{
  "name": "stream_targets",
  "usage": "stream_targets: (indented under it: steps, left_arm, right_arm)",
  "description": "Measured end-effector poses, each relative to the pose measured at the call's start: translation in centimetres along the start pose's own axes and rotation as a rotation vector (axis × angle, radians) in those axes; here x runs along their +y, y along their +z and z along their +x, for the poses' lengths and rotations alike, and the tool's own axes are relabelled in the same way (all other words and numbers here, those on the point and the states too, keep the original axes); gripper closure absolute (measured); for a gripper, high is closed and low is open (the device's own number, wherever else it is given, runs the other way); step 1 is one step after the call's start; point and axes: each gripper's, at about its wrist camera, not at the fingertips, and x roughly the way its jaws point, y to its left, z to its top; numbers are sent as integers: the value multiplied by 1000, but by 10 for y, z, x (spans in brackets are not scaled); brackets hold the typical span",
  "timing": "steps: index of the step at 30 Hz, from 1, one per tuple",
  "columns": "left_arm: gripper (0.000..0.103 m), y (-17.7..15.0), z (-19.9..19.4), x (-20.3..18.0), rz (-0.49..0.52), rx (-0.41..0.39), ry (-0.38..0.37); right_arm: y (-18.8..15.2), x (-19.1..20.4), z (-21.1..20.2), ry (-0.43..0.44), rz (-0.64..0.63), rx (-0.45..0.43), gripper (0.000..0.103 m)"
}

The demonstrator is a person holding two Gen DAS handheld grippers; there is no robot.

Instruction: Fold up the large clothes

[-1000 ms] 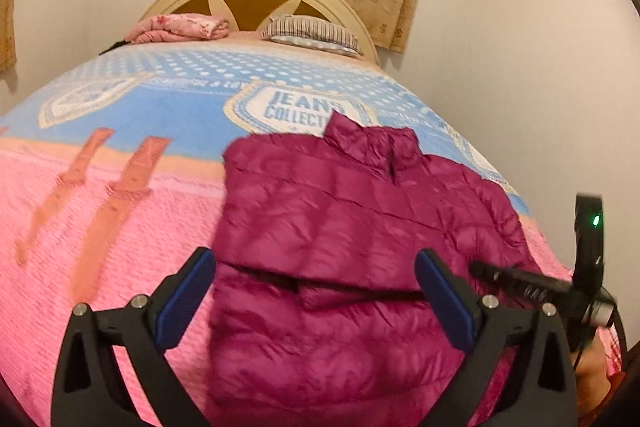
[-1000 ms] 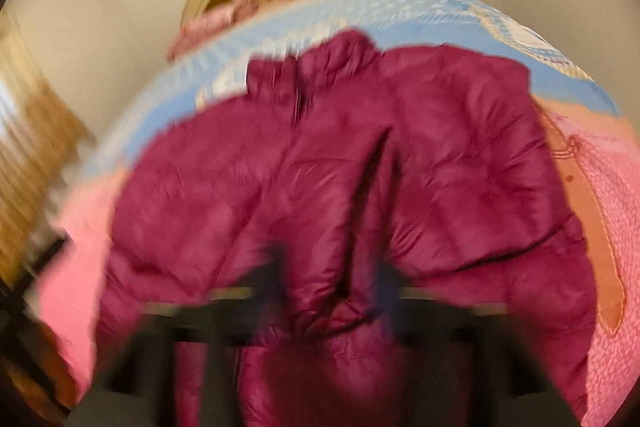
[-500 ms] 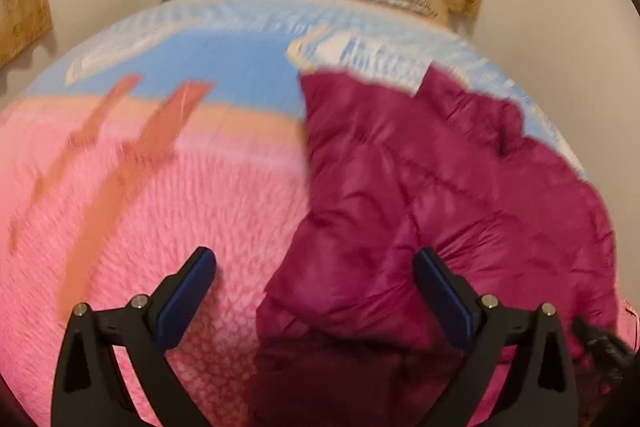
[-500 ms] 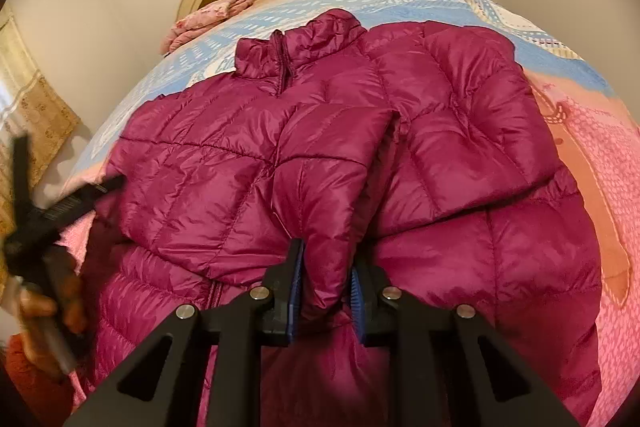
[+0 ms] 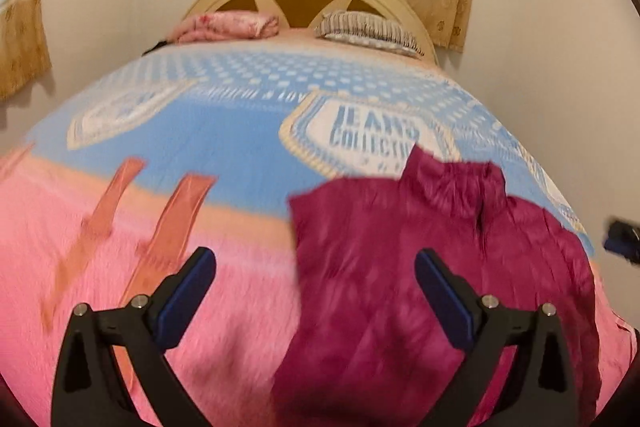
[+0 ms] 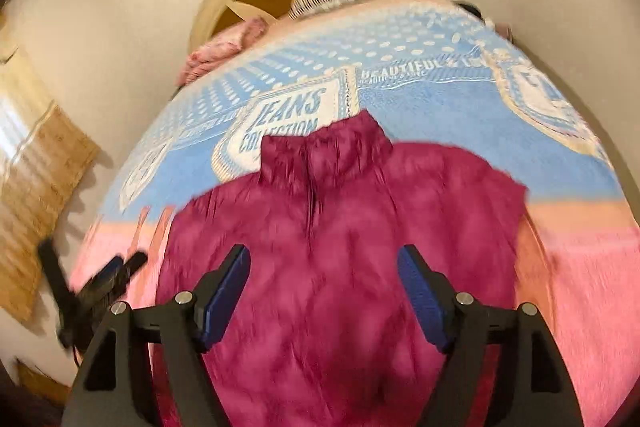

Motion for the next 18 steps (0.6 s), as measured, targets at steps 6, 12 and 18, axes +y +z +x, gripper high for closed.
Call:
stream_targets:
  steps: [6,12,18]
  left_arm:
    - [1,2,51,-24,-56,40,-47]
    - [1,-29,79,-38,-46,67,16]
    - [1,-34,81,-34,-46,74,14]
  right_arm:
    - [78,-6,106,-75,152,121,27]
    - [103,-5,182,-212,181,190,27]
    - [100,-17,208,-247,163,233,69]
